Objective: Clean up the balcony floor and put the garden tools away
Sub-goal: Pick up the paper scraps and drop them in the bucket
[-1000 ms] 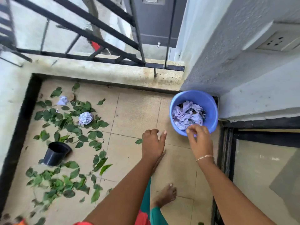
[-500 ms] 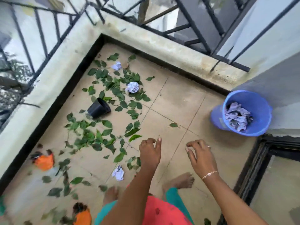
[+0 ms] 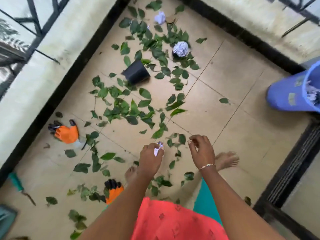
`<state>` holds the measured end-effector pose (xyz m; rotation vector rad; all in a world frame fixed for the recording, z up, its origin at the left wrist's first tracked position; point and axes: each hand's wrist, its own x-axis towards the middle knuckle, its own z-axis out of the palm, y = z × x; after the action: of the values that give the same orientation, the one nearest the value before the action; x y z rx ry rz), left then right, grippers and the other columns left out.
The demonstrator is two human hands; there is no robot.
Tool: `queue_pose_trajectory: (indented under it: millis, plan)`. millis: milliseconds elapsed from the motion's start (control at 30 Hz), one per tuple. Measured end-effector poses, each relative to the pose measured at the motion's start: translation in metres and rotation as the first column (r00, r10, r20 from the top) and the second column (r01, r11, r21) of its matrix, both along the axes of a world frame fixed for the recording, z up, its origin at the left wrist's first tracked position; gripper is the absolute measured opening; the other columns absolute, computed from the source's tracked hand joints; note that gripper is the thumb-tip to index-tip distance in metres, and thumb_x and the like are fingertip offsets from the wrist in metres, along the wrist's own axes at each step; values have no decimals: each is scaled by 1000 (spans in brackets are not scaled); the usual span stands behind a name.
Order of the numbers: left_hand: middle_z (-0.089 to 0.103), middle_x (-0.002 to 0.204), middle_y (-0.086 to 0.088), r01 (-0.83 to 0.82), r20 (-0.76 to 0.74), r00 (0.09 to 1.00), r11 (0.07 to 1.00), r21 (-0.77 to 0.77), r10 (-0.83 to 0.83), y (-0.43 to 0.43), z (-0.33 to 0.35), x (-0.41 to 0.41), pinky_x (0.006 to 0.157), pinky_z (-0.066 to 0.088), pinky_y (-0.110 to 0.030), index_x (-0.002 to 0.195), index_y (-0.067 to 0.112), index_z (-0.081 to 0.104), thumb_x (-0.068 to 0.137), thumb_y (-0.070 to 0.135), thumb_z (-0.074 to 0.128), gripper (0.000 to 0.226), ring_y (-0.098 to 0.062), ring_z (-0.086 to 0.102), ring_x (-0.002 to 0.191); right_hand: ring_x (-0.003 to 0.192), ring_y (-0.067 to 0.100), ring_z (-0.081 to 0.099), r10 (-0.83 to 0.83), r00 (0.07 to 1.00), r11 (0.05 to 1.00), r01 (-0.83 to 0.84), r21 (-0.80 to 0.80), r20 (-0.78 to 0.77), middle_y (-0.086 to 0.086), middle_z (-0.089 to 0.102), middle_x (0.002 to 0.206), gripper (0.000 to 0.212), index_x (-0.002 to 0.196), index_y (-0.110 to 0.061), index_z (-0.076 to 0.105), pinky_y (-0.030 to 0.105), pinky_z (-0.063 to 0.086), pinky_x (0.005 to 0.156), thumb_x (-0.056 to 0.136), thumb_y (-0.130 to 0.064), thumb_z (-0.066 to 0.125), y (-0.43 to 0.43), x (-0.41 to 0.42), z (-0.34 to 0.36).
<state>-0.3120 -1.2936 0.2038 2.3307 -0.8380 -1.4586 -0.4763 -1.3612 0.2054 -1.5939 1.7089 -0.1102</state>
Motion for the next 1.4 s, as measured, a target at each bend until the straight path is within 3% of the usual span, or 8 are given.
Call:
queue_pose_trajectory:
  millis: [133,333,500,733,867,967,1100,1400]
  plan:
    - [60,111,-17,-46,-115,992,992,114,59,33,-47,26,78,38,-27,109,5,60,94,14,53,19,-30,56,106,86,28,58,-63,997,993,67,92,-51,14,61,95,13,98,-4,64,29,40,72,86,-8,59,33,29,-42]
    - [63,111,-16,-127,-109,982,963,237,156,64,-148,51,71,39,-26,110,5,62,90,1,44,27,-25,56,94,102,33,55,338,930,916,-289,277,-148,14,56,112,23,110,-6,59,34,42,82,87,-10,55,66,43,-143]
    - [64,111,-22,-193,-74,974,955,227,214,84,-223,48,88,44,-36,106,2,65,89,0,46,25,-37,57,106,124,37,39,844,478,535,-784,316,-245,16,30,145,53,138,-12,38,42,39,94,87,-5,50,72,53,-220]
    - [70,91,0,-334,133,942,905,265,309,160,-298,35,89,48,-44,91,38,62,77,20,43,30,-24,65,87,138,44,9,949,-36,43,-970,240,-313,19,1,155,50,142,-31,27,56,35,94,97,-11,38,76,54,-306]
    - [56,125,1,-90,414,908,942,324,-55,216,-319,10,103,26,-32,120,26,57,88,35,38,38,-22,47,116,113,48,45,951,-50,0,-987,159,-306,27,42,132,53,125,-16,53,51,48,69,76,-5,69,72,61,-318]
    - [57,127,-8,-278,411,904,889,363,115,207,-302,-23,90,38,-28,145,16,30,97,17,46,51,-27,54,114,113,45,41,967,77,118,-980,158,-242,25,42,127,52,127,-12,49,49,44,70,78,-5,65,73,63,-319]
    - [66,110,-12,-325,413,898,859,395,150,216,-304,-34,76,47,-37,133,17,38,96,14,47,38,-31,61,98,100,45,47,933,261,276,-961,30,-247,26,48,116,63,126,-9,51,48,43,68,67,-1,69,75,56,-309]
    - [68,97,-12,-119,357,934,929,351,-16,215,-305,-21,59,37,-33,111,14,56,96,15,47,17,-32,63,89,71,40,60,891,280,287,-957,-35,-358,21,59,96,68,115,-8,60,60,33,92,50,-3,80,87,53,-295]
